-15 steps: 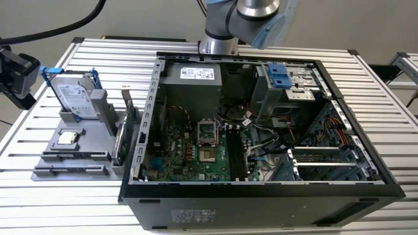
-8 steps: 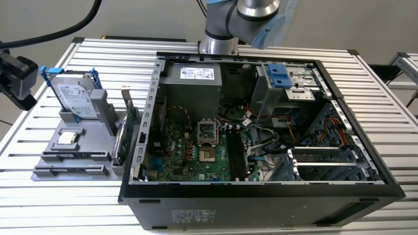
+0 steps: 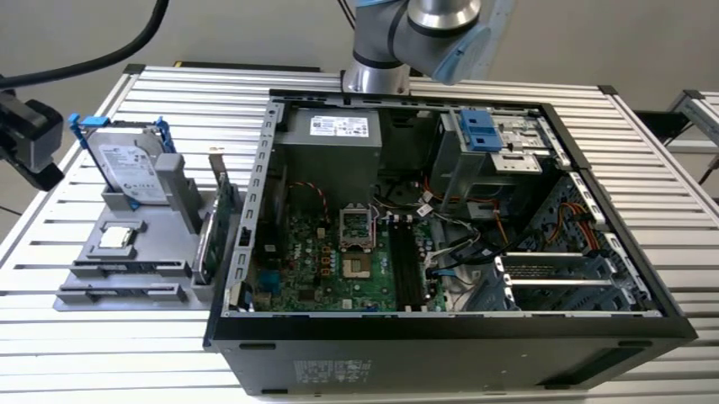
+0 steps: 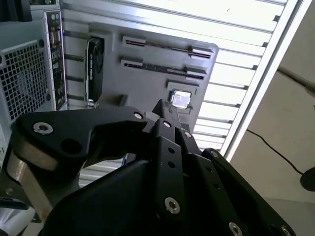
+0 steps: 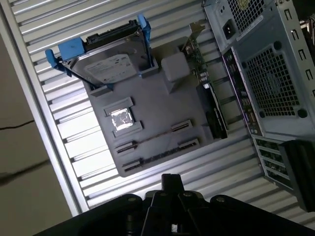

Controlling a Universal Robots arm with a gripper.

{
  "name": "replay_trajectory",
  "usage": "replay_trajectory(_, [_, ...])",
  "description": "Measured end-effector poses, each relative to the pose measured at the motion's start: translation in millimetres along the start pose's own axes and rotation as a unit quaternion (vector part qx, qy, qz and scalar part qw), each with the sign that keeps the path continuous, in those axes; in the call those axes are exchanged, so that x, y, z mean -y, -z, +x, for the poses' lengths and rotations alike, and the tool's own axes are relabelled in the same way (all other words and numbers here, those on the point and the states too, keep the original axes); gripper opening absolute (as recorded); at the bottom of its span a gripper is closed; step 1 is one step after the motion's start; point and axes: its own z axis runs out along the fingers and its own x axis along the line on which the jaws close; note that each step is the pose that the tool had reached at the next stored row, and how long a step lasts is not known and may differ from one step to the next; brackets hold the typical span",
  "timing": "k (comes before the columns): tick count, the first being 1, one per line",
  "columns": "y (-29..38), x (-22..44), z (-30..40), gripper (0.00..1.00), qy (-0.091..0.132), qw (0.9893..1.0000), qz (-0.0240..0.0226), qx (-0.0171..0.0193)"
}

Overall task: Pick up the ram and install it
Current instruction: 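Pick up the ram and move it above insertion slot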

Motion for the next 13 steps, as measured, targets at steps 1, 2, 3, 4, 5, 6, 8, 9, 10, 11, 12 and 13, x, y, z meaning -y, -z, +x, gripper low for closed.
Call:
replay_trajectory(1, [0.0, 0.0, 0.0, 0.00, -0.003, 1.0000, 0.0001, 0.0001])
replay_trajectory(2, [-0.1, 0.0, 0.0, 0.00, -0.006, 1.0000, 0.0001, 0.0003])
replay_trajectory(3, [-0.1, 0.0, 0.0, 0.00, -0.009, 1.0000, 0.0002, 0.0004])
replay_trajectory(4, [-0.2, 0.0, 0.0, 0.00, -0.012, 0.9999, 0.0002, 0.0006])
replay_trajectory(5, [-0.3, 0.0, 0.0, 0.00, -0.016, 0.9999, 0.0003, 0.0008])
replay_trajectory(6, [-0.4, 0.0, 0.0, 0.00, -0.022, 0.9997, 0.0004, 0.0011])
replay_trajectory(8, [-0.5, 0.0, 0.0, 0.00, -0.032, 0.9995, 0.0005, 0.0016])
replay_trajectory(9, [-0.6, 0.0, 0.0, 0.00, -0.037, 0.9993, 0.0006, 0.0018])
replay_trajectory(10, [-0.7, 0.0, 0.0, 0.00, -0.042, 0.9991, 0.0007, 0.0020])
replay_trajectory(11, [-0.7, 0.0, 0.0, 0.00, -0.047, 0.9989, 0.0008, 0.0023])
replay_trajectory(12, [-0.9, 0.0, 0.0, 0.00, -0.055, 0.9985, 0.0009, 0.0027])
replay_trajectory(13, [-1.1, 0.0, 0.0, 0.00, -0.071, 0.9975, 0.0012, 0.0035])
